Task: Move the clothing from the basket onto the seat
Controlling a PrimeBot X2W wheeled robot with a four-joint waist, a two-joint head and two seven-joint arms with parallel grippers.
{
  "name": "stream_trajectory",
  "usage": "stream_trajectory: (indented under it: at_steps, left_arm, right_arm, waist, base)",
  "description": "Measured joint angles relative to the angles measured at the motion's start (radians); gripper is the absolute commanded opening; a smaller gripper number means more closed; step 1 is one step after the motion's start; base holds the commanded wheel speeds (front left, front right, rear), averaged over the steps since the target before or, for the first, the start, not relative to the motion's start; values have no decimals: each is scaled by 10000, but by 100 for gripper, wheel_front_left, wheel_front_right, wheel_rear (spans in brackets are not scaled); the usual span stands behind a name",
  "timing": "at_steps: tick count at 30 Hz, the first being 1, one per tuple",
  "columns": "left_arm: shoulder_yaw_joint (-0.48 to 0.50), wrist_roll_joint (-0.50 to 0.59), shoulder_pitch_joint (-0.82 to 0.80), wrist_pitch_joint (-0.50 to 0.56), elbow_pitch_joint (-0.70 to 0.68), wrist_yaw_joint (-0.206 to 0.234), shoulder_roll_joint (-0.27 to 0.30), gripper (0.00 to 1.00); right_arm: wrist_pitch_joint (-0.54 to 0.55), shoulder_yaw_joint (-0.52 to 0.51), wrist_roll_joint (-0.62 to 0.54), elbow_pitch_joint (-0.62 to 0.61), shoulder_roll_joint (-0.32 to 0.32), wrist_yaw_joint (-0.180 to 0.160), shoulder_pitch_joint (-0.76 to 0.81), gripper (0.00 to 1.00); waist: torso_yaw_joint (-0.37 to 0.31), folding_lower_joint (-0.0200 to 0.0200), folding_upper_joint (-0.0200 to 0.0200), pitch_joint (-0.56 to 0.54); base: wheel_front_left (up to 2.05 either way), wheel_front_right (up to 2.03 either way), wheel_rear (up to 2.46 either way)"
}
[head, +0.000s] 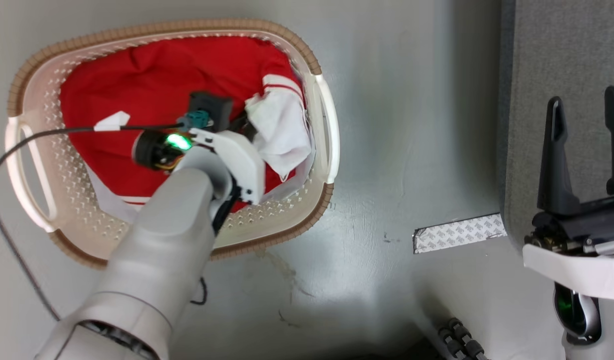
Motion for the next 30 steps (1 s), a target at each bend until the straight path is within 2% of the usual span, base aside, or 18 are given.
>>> stream_trajectory:
  at_steps: [6, 18, 23, 30]
  left_arm:
    - [-986, -1457, 384, -161, -1438, 0, -17, 0]
    - [-2418, -4232, 1344, -418, -2771, 0, 238, 0]
    - [-2727, -4959, 1827, -472, -3204, 0, 424, 0]
    - [-2378, -5156, 2559, -477, -4105, 0, 734, 0]
  right_arm:
    - [2, -75, 48, 169, -2, -2, -229, 100]
    - [0, -357, -107, 512, 2, 0, 124, 100]
    - [0, -522, -203, 660, 2, 0, 474, 100]
    - [0, -644, -303, 926, 6, 0, 981, 100]
  waist:
    - [70, 0, 0, -396]
    - [552, 0, 0, -2046]
    - [723, -1, 0, -2825]
    - [1020, -1, 0, -3910]
  base:
    - [0, 0, 0]
    - [0, 0, 0]
    - [0, 0, 0]
    - [0, 0, 0]
